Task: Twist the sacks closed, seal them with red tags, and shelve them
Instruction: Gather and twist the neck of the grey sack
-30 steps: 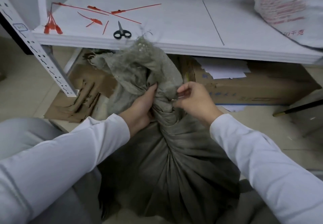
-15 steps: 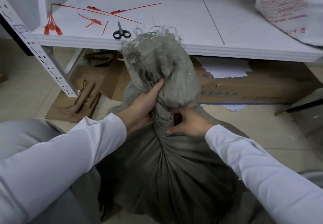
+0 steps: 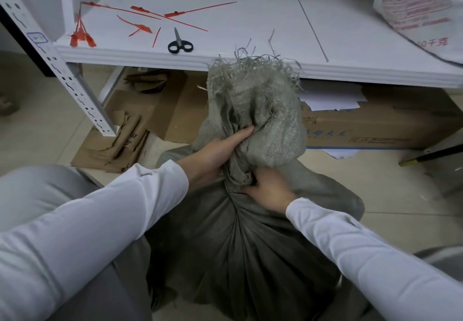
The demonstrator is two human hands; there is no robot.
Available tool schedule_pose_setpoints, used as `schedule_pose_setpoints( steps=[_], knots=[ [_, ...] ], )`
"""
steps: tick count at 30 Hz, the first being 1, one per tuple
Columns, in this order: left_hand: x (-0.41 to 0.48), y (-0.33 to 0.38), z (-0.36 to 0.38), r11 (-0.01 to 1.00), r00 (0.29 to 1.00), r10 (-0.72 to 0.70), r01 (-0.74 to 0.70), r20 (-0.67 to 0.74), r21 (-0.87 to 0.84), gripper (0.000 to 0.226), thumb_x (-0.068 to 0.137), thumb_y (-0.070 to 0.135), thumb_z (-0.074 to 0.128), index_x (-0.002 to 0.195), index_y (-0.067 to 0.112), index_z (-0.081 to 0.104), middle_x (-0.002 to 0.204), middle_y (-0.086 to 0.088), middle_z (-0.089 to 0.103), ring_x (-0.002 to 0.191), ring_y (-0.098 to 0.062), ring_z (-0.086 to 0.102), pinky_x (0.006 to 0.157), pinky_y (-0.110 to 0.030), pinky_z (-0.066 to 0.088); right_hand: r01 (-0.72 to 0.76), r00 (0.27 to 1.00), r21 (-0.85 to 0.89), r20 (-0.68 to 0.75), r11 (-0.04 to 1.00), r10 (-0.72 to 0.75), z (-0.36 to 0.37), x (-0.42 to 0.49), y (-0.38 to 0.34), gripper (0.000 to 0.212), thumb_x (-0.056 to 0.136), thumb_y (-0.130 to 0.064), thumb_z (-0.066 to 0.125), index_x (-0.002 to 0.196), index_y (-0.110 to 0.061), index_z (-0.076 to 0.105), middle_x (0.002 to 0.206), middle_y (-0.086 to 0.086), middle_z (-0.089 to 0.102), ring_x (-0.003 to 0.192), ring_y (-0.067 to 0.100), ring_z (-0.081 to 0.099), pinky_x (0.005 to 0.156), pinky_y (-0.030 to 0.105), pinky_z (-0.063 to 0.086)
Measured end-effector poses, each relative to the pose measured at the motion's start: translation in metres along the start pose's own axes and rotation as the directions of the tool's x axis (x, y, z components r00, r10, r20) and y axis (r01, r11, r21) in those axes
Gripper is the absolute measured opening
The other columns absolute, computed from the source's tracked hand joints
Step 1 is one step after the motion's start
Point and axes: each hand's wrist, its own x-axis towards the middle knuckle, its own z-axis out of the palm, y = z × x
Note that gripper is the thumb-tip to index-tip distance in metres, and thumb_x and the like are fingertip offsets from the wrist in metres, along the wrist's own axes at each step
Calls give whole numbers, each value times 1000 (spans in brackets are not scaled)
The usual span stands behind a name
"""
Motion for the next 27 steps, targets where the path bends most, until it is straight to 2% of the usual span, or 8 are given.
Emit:
schedule_pose_setpoints(
  steps=[3,6,9,11,16,20,24,27],
  knots=[
    [-2,3,5,1000,986,15,-12,-168,17,72,77,52,73,136,19,51,125,4,62,110,-17,60,96,-34,49,-21,994,-25,-103,999,18,3,-2,-3,42,83,-33,68,121,-17,59,122,10,64,112,32,59,89,40,50],
    [-4,2,6,997,925,72,-67,-373,27,73,81,50,70,139,12,46,125,3,58,100,-13,56,88,-25,44,-21,981,-99,-194,995,1,9,-2,-7,37,84,-30,64,118,-17,57,122,6,61,108,32,59,79,36,49],
    [-6,-7,2,996,879,75,-91,-471,-11,81,77,54,71,141,13,42,137,-2,53,118,-20,53,100,-28,42,-25,971,-134,-237,991,-7,15,-2,-10,36,84,-32,62,118,-20,55,121,3,58,107,30,59,77,35,47],
    [-11,-8,0,990,869,55,-112,-493,-87,83,71,54,77,137,12,47,132,-3,58,115,-22,56,104,-37,44,-44,967,-123,-255,992,11,16,-1,-10,35,84,-32,62,116,-20,55,119,4,59,105,31,59,76,36,47],
    [-18,-16,-9,950,903,37,-165,-428,-266,18,85,17,72,97,14,59,91,4,64,75,-7,63,70,-25,56,-92,960,-96,-271,991,62,15,1,-8,29,84,-32,61,108,-16,57,115,7,60,102,32,61,74,36,48],
    [-13,-16,-25,996,865,83,-90,-495,10,46,78,26,79,116,10,59,108,-2,67,90,-17,64,74,-29,55,-95,956,-51,-284,994,76,13,-1,-7,22,84,-30,63,98,-15,55,107,8,62,98,33,61,66,32,38],
    [-10,-18,-38,992,876,44,20,-480,127,30,79,31,78,88,12,57,69,-3,56,49,-12,47,36,-18,34,-90,954,-64,-292,994,67,10,-6,-8,22,83,-33,65,94,-16,55,105,7,62,97,32,61,67,34,40],
    [-12,-18,-34,998,867,33,-2,-498,63,23,81,20,77,86,9,57,65,-4,56,36,-9,50,35,-17,39,-89,951,-80,-303,993,61,11,-8,-7,24,83,-34,66,97,-16,56,105,6,61,97,32,61,70,35,43]
  ],
)
